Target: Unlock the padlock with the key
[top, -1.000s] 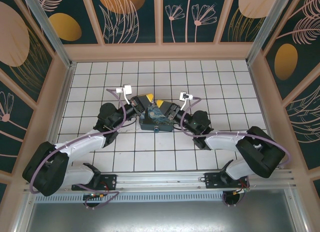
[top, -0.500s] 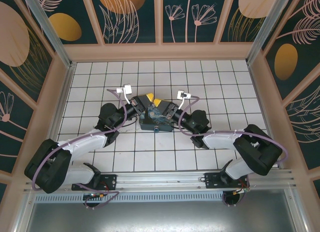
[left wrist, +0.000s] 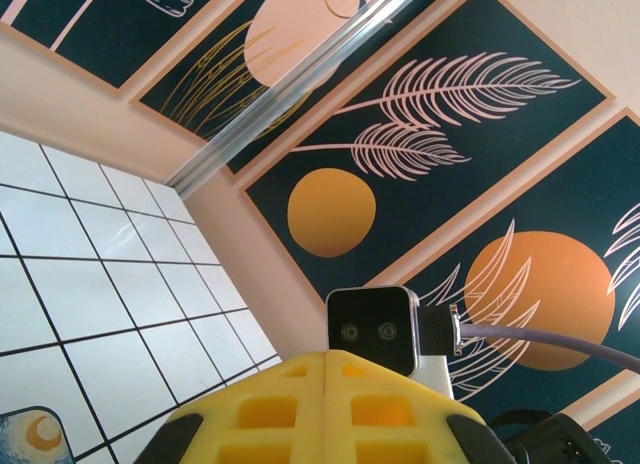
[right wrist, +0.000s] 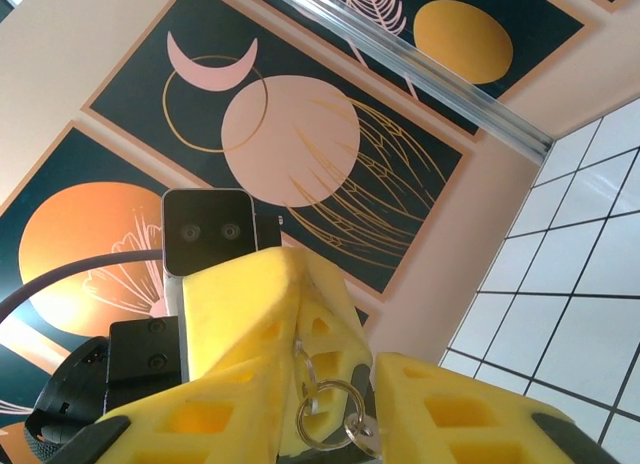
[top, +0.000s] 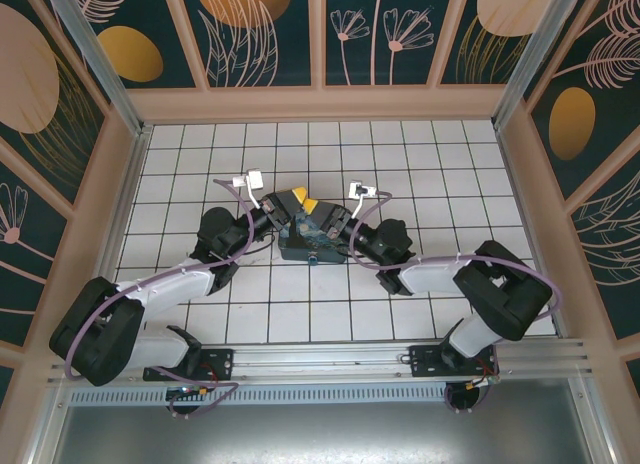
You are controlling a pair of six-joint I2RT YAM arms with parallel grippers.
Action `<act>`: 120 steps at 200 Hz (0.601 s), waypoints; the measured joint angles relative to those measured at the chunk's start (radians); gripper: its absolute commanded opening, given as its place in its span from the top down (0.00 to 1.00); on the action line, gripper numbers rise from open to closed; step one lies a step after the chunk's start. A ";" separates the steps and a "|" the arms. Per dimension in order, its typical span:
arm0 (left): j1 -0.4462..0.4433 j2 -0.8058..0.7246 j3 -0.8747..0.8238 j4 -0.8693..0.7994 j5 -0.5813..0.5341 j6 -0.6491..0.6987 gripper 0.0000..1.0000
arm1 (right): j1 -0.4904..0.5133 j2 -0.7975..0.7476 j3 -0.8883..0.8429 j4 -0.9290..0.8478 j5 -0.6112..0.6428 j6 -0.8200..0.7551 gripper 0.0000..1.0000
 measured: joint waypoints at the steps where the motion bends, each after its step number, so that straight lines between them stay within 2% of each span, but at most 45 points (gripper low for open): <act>1: 0.000 0.000 0.000 0.000 0.000 0.000 1.00 | 0.000 0.000 0.000 0.000 0.000 0.000 0.70; 47: 0.000 0.012 0.000 0.008 -0.009 -0.003 1.00 | 0.000 0.026 0.020 0.017 -0.017 0.015 0.71; 90: 0.000 0.014 0.000 0.016 -0.022 -0.004 1.00 | 0.000 0.031 0.031 0.025 -0.018 0.019 0.86; 113: 0.000 0.014 0.000 0.025 -0.023 -0.004 1.00 | 0.000 0.031 0.032 0.029 -0.017 0.021 1.00; 120: 0.000 0.014 0.000 0.026 -0.026 -0.004 1.00 | 0.000 0.031 0.032 0.029 -0.014 0.023 1.00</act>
